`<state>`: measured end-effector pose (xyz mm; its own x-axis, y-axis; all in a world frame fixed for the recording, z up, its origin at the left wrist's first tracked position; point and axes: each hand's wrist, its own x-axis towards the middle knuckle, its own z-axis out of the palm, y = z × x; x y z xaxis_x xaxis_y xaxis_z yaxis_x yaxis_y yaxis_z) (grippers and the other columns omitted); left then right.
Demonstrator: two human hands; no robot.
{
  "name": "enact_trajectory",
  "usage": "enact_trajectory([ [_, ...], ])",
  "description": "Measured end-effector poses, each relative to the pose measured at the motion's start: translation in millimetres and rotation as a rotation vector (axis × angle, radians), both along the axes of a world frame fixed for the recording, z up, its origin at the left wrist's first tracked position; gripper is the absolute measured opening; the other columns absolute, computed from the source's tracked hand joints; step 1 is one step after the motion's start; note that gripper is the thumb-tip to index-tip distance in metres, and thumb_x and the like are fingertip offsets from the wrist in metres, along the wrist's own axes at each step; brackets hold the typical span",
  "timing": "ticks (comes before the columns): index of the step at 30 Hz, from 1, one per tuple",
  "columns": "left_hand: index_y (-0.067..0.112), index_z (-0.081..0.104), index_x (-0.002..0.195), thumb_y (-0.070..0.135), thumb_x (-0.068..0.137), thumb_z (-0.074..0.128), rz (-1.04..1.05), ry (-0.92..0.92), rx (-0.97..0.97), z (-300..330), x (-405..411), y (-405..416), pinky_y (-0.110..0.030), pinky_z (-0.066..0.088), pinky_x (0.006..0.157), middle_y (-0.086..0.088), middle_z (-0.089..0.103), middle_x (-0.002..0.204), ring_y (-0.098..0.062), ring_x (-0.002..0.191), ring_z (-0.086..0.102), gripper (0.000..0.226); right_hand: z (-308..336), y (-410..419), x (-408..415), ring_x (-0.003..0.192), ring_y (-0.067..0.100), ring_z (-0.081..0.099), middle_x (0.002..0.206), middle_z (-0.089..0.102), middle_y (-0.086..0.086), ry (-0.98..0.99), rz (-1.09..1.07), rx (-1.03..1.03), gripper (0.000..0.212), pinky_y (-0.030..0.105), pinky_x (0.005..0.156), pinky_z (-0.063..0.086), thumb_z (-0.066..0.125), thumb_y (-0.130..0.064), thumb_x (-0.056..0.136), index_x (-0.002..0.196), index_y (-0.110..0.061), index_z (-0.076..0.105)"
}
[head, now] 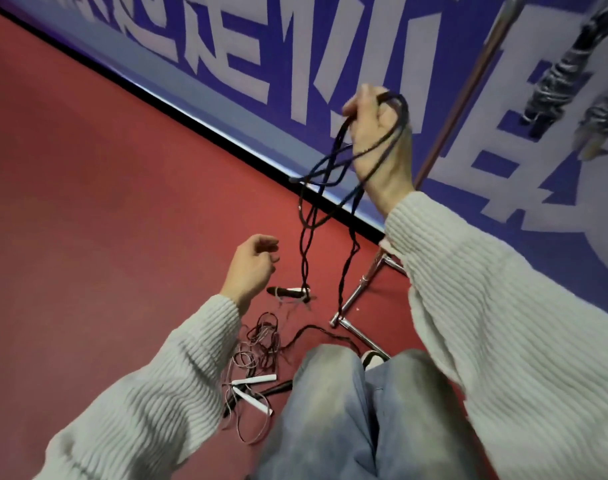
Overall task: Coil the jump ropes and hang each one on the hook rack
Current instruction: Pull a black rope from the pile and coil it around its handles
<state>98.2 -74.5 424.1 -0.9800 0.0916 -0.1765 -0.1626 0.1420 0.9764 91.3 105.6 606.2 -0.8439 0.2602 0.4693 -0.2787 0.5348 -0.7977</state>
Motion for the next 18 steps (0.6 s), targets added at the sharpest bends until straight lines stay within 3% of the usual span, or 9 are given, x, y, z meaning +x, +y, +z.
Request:
enact_trajectory([
  [3,0.014,0.061,0.119,-0.006,0.095,0.046,0.052,-0.029,-0.019,-6.4,2.2,-0.7,-0.040,0.054,0.096,-0.004,0.067,0.116,-0.019,0.099,0.064,0.036,2.6,-6.4,1.7,0.062,0.004,0.059,0.058,0.061,-0.012,-0.070,0.099,0.043,0.039,0.037,0.072,0.054,0.046,-0.033,0.103,0.071,-0.026,0.066],
  [6,0.015,0.059,0.119,-0.006,0.093,0.046,0.107,-0.053,-0.017,-18.6,3.2,-12.1,-0.045,0.054,0.100,-0.005,0.066,0.119,-0.025,0.107,0.065,0.035,13.1,-14.6,-1.7,0.058,0.004,0.058,0.057,0.062,-0.013,-0.057,0.136,-0.082,0.036,0.024,0.064,0.050,0.046,-0.031,0.105,0.081,-0.015,0.067],
  [9,0.012,0.060,0.123,-0.006,0.094,0.044,0.038,-0.131,-0.088,-35.9,2.9,-18.8,-0.047,0.052,0.105,-0.008,0.065,0.123,-0.024,0.112,0.063,0.038,27.6,-15.4,2.0,0.055,0.004,0.055,0.060,0.058,-0.009,0.077,0.049,-0.199,0.036,0.022,0.060,0.047,0.044,-0.029,0.107,0.081,-0.017,0.065],
  [13,0.010,0.053,0.134,-0.003,0.096,0.053,-0.057,-0.206,-0.166,-50.2,10.3,-20.1,-0.037,0.054,0.091,-0.009,0.058,0.134,-0.020,0.103,0.062,0.040,40.5,-30.1,5.7,0.044,0.000,0.047,0.058,0.057,-0.006,0.033,0.151,-0.338,0.035,0.011,0.046,0.037,0.044,-0.018,0.109,0.084,-0.010,0.066],
  [16,0.018,0.039,0.149,0.010,0.094,0.068,-0.109,-0.173,-0.149,-63.5,12.6,-17.1,-0.049,0.050,0.106,-0.005,0.046,0.147,-0.028,0.125,0.058,0.063,41.8,-34.0,9.3,0.043,0.000,0.047,0.062,0.057,-0.002,0.002,0.254,-0.348,0.035,0.011,0.045,0.037,0.043,-0.020,0.110,0.084,-0.012,0.065],
  [18,0.025,0.033,0.153,0.017,0.089,0.074,-0.184,-0.149,-0.155,-70.4,8.0,-10.4,-0.049,0.049,0.108,-0.001,0.045,0.147,-0.027,0.128,0.057,0.076,41.0,-33.4,12.4,0.041,0.001,0.044,0.062,0.054,0.000,0.002,0.288,-0.373,0.037,0.011,0.043,0.034,0.042,-0.019,0.110,0.083,-0.012,0.065],
])
